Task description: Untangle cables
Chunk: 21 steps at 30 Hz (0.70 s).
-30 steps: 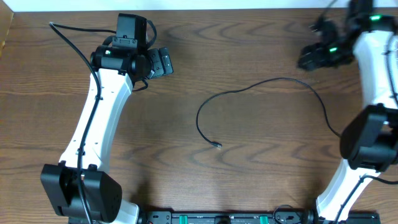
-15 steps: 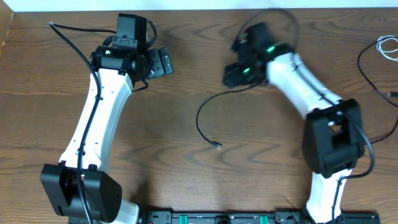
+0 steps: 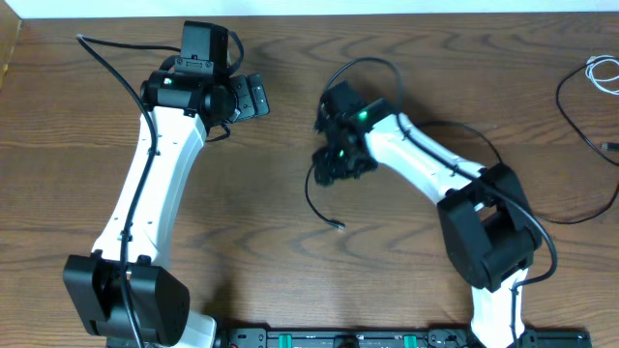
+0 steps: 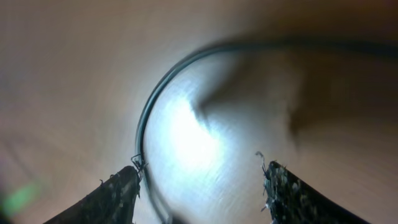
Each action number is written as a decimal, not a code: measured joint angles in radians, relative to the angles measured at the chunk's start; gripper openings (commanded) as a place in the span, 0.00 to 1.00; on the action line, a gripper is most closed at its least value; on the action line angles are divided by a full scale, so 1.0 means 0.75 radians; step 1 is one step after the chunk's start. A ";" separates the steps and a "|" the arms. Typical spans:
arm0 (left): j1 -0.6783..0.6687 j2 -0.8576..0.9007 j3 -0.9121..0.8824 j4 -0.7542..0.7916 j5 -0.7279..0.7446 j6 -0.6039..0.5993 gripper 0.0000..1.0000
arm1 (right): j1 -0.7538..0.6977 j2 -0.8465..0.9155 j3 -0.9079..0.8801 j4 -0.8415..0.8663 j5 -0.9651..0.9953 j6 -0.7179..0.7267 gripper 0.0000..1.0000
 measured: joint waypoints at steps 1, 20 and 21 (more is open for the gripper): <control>0.000 0.000 0.000 0.000 0.000 0.000 0.97 | 0.019 0.000 -0.002 -0.028 -0.007 -0.047 0.62; 0.000 0.000 0.000 -0.001 0.000 0.000 0.97 | 0.238 -0.020 -0.182 -0.097 0.265 -0.377 0.24; 0.000 0.000 0.000 0.000 0.000 0.000 0.97 | 0.230 -0.021 -0.184 -0.095 0.274 -0.366 0.18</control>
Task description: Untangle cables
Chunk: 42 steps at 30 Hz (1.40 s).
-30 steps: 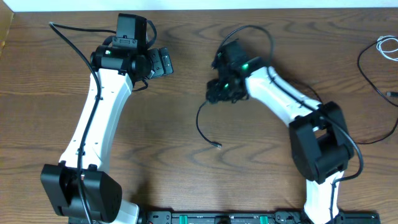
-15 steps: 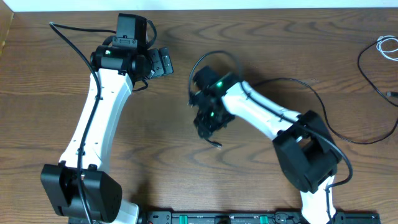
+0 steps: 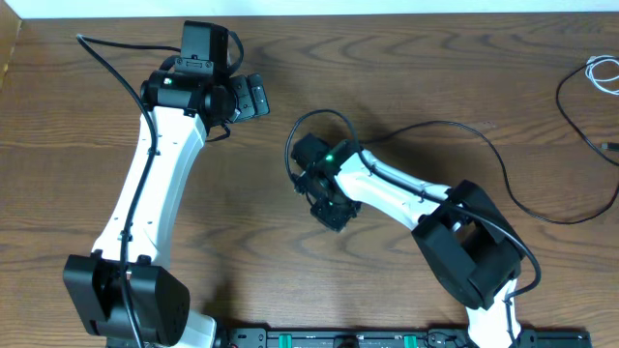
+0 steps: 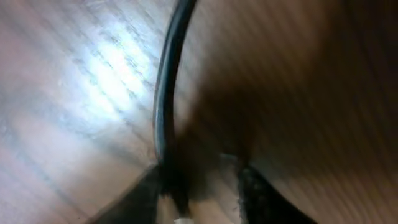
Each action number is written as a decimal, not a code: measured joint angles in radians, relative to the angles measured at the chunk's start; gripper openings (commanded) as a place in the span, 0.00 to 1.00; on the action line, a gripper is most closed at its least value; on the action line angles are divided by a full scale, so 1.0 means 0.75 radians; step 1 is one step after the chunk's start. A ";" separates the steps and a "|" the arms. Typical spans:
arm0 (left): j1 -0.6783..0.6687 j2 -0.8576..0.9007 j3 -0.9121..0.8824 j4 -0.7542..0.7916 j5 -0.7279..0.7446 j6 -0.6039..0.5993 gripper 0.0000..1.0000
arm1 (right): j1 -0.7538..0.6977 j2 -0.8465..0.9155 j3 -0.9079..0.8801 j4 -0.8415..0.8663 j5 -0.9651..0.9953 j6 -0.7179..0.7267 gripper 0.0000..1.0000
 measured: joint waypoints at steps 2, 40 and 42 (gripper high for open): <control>0.000 0.000 0.000 0.000 -0.001 0.000 0.97 | -0.005 0.000 -0.003 0.001 0.010 -0.001 0.12; 0.000 0.000 0.000 0.000 -0.001 0.000 0.97 | -1.681 -0.289 1.161 -0.495 0.316 0.336 0.01; 0.000 0.000 0.000 -0.001 -0.001 0.000 0.97 | -1.784 -0.288 1.161 -0.567 0.321 0.384 0.01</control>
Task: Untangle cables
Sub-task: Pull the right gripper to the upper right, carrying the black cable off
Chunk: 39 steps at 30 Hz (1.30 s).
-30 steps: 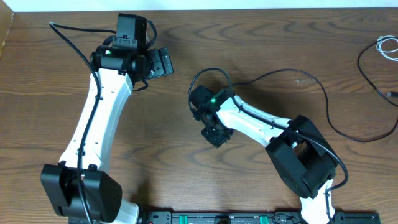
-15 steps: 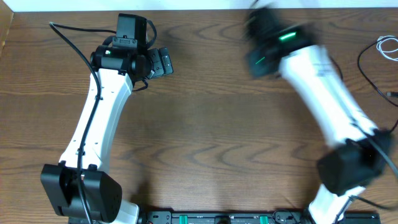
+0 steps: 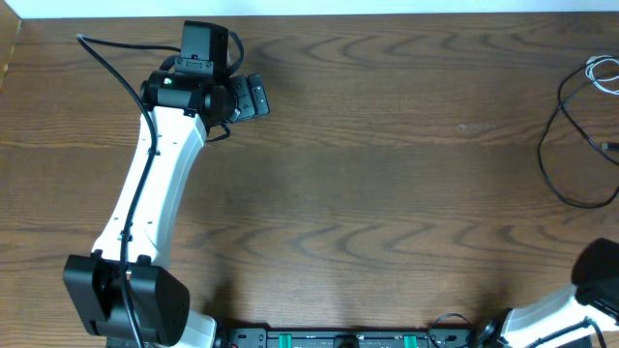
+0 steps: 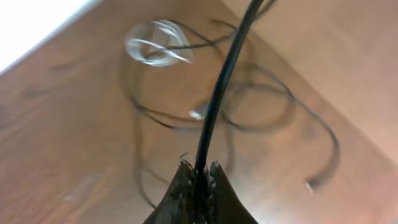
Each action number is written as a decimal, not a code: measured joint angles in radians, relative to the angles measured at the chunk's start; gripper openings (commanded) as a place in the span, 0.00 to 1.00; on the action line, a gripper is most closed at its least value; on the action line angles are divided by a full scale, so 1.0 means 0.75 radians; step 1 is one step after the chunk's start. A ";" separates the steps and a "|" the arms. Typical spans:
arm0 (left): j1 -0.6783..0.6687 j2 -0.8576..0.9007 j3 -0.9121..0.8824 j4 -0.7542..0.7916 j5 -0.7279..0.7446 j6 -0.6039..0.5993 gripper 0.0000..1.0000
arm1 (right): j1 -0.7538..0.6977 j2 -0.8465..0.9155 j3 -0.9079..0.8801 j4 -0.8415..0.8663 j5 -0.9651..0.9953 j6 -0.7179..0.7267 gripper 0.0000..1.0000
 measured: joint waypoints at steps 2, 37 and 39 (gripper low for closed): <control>0.000 0.000 0.000 0.001 0.000 0.000 0.97 | -0.090 0.002 0.000 -0.054 0.018 0.056 0.01; 0.000 0.000 0.000 0.000 0.000 -0.001 0.97 | 0.049 0.045 0.006 -0.194 -0.900 -0.470 0.99; 0.000 0.000 0.000 0.001 0.000 -0.001 0.97 | 0.160 -0.042 0.007 -0.203 -0.940 -0.514 0.99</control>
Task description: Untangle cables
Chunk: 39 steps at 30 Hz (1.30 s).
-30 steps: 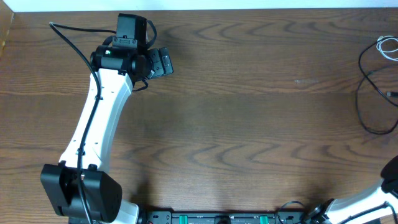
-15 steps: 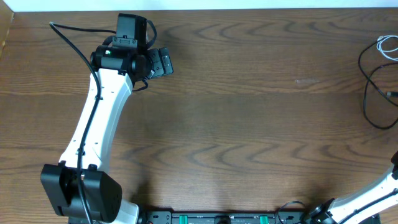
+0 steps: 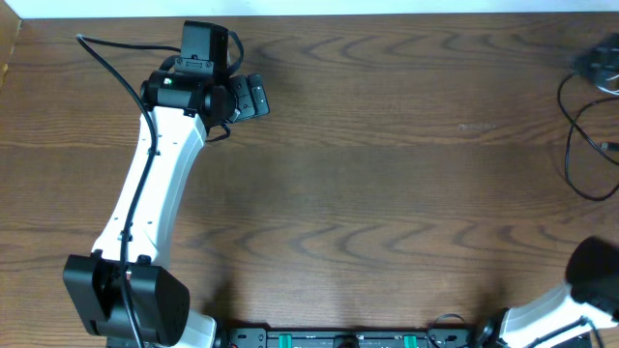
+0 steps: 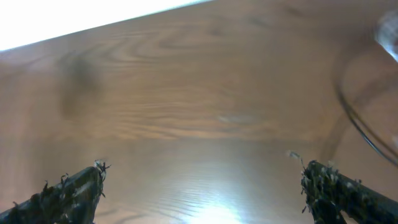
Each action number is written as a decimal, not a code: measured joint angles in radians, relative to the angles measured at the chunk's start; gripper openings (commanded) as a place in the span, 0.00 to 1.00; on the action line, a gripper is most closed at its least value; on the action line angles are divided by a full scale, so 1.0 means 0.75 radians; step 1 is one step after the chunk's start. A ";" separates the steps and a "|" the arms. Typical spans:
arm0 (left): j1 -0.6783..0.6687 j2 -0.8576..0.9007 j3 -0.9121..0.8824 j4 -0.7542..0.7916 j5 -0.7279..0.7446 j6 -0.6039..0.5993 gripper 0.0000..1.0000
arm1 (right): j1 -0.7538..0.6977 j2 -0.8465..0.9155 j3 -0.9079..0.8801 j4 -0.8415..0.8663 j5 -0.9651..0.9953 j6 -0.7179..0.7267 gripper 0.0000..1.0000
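Observation:
A black cable (image 3: 580, 145) lies in loose loops at the table's right edge. Its blurred arc (image 4: 364, 130) also crosses the right side of the right wrist view. A white cable shows only as a pale blur (image 4: 388, 31). My right gripper (image 4: 205, 190) is open wide above bare wood with nothing between its fingers. From overhead it is a dark blur (image 3: 602, 60) at the far right corner. My left gripper (image 3: 250, 97) hangs over the far left part of the table, open and empty, far from the cables.
The wooden table (image 3: 387, 193) stretches between the two arms. The right arm's base (image 3: 590, 280) sits at the near right corner, and the left arm (image 3: 145, 193) runs up the left side. The far table edge (image 4: 93, 28) appears in the right wrist view.
My right gripper was shut on the black cable above the pile at the right edge. It is now open and empty, and the cable's loops lie closer to that edge. The left arm has not moved.
My right gripper stood open over the black cable at mid table, then shut on it there. Later the cable was off the middle and held over the right edge near the white cable. Now it is let go and lies at the right.

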 measured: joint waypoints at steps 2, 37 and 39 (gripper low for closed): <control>0.000 0.000 0.000 -0.001 0.000 0.000 0.97 | 0.073 -0.061 0.003 -0.020 -0.021 -0.023 0.99; 0.000 0.000 0.000 -0.001 0.001 0.000 0.97 | 0.481 -0.194 0.002 -0.031 0.191 -0.071 0.99; 0.000 0.000 0.000 -0.001 0.000 0.001 0.97 | 0.540 -0.238 -0.027 0.028 0.229 -0.072 0.99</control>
